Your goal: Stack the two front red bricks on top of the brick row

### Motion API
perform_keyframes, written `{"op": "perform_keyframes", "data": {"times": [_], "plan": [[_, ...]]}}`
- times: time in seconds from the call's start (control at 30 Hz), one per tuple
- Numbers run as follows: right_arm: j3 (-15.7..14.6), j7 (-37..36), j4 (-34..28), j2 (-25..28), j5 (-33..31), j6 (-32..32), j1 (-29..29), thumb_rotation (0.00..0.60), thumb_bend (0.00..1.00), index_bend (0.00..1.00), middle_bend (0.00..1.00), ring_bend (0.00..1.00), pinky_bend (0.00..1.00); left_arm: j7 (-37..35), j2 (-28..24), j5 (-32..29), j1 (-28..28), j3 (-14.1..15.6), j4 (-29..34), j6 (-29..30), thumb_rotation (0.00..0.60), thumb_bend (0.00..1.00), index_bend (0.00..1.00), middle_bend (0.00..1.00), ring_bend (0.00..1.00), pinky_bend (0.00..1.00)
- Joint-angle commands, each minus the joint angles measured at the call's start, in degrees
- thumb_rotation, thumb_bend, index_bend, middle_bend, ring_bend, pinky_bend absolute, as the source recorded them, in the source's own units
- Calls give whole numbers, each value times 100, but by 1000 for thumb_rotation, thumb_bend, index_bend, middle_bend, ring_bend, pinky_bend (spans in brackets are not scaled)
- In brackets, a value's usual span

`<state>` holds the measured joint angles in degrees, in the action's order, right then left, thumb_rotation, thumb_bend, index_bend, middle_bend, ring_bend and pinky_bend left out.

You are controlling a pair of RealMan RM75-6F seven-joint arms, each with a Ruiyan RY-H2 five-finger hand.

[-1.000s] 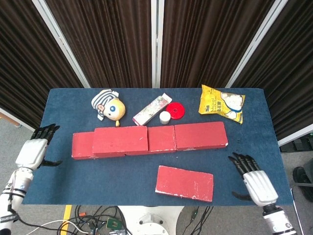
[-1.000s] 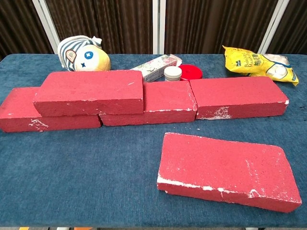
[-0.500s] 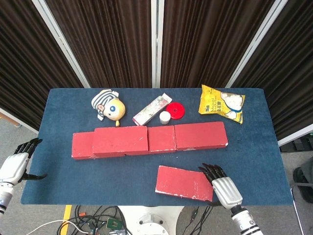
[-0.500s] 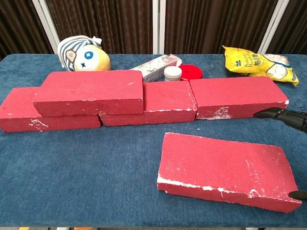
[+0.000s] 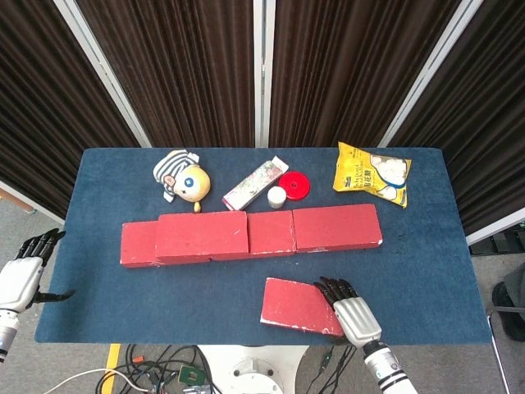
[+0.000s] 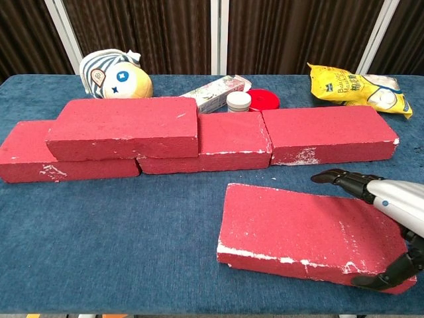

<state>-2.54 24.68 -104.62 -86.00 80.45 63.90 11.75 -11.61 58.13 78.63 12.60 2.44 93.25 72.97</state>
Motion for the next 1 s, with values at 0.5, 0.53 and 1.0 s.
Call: {"op": "perform_keyframes", "data": {"times": [0.5, 0.53, 1.0], "plan": [[232, 266, 109, -501, -915, -221, 281, 600, 0, 0, 0, 0, 0, -190, 29, -45, -129, -70, -190, -201, 600, 0, 0, 0, 0, 0], [237, 235, 92, -502, -967, -257, 306, 600, 0, 0, 0, 0, 0, -207, 27, -44, -131, -84, -201, -205, 600, 0, 0, 0, 0, 0], [211, -20, 128, -568, -989, -89, 368, 600, 49, 0, 248, 163, 0, -283, 2, -47, -154, -140, -211, -363, 600, 0, 0, 0, 0, 0]]}}
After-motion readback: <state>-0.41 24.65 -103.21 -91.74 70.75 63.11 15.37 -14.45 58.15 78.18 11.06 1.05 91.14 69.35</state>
